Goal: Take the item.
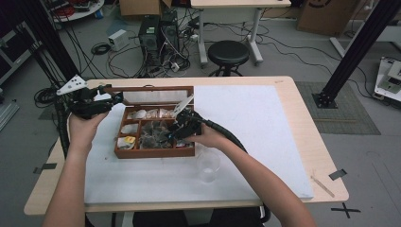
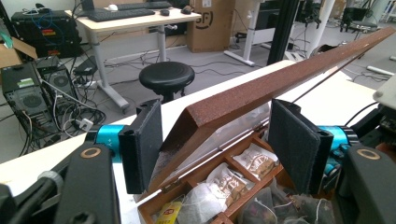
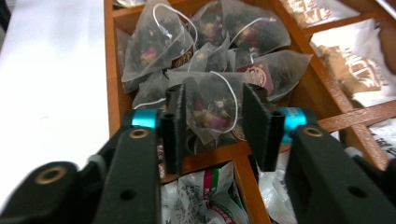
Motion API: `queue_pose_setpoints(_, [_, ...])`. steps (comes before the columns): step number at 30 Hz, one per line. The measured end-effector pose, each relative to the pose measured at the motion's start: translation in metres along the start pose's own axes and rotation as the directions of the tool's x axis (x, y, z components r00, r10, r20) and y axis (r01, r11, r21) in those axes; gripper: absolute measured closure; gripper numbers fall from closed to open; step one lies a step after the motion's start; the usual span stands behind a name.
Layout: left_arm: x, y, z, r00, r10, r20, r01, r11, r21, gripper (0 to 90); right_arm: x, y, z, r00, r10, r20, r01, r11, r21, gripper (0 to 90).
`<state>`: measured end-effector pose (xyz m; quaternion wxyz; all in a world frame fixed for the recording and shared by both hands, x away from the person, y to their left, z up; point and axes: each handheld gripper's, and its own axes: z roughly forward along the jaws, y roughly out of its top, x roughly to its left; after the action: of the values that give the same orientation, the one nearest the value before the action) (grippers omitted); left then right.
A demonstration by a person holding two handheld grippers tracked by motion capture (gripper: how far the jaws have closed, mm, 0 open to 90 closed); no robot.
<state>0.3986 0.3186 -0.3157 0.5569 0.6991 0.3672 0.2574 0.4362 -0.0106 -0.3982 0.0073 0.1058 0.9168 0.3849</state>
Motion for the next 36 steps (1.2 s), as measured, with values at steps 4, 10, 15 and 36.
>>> queue_pose_setpoints(4, [0.000,0.000,0.000,1.0000,0.004,0.001,-0.004,1.0000,0.004,36.1,0.001,0.001,0.006,1.0000,-0.007,-0.005,0.007,0.999,0.043,70.1])
queue_pose_setpoints(10, [0.000,0.000,0.000,1.0000,0.004,0.002,-0.004,1.0000,0.003,36.0,0.003,0.001,0.007,0.9997,-0.018,-0.015,0.019,0.998,0.056,76.9])
queue_pose_setpoints(15, [0.000,0.000,0.000,1.0000,0.004,0.003,-0.004,1.0000,0.003,36.1,0.005,0.005,-0.003,0.9991,-0.041,0.007,0.041,0.999,0.012,90.0])
queue_pose_setpoints(36, [-0.001,0.000,0.000,1.0000,0.003,0.000,-0.003,1.0000,0.003,35.9,0.009,0.010,-0.027,0.9993,-0.031,0.021,0.032,0.997,-0.071,90.0])
